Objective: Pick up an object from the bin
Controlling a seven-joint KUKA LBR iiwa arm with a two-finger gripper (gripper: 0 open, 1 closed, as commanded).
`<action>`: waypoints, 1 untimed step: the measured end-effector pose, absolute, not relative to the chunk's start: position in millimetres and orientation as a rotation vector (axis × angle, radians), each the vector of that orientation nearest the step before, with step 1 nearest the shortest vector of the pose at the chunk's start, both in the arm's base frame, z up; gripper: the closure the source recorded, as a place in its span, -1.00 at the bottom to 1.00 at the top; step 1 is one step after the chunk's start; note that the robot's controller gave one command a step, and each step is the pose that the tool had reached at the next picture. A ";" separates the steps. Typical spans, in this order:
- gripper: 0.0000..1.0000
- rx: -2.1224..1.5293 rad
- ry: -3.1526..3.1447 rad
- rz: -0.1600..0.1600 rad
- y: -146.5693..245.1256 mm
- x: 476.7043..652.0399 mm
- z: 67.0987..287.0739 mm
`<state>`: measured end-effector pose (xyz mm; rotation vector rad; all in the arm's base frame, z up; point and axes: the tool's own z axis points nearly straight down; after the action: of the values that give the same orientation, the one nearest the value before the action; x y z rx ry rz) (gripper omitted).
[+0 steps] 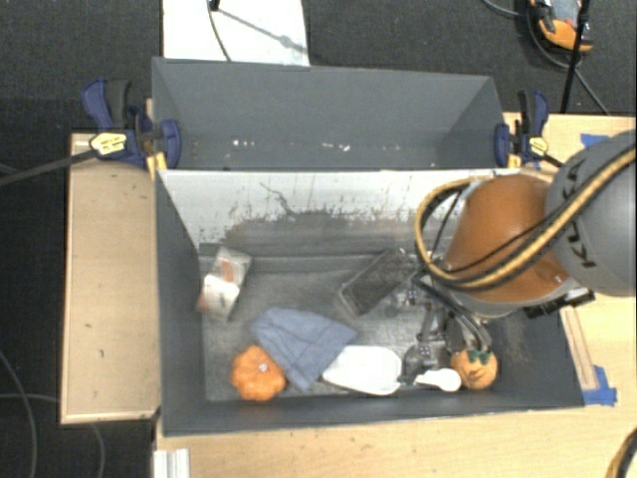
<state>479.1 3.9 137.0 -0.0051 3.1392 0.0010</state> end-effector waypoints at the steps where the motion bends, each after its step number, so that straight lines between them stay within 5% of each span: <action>1: -1.00 -0.005 3.139 0.001 3.9 479.1 137.0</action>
Offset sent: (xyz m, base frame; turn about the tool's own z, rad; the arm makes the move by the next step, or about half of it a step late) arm 0.0552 0.0632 -0.0528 0.2587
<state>479.1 3.9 137.0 -0.0050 3.1392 0.0010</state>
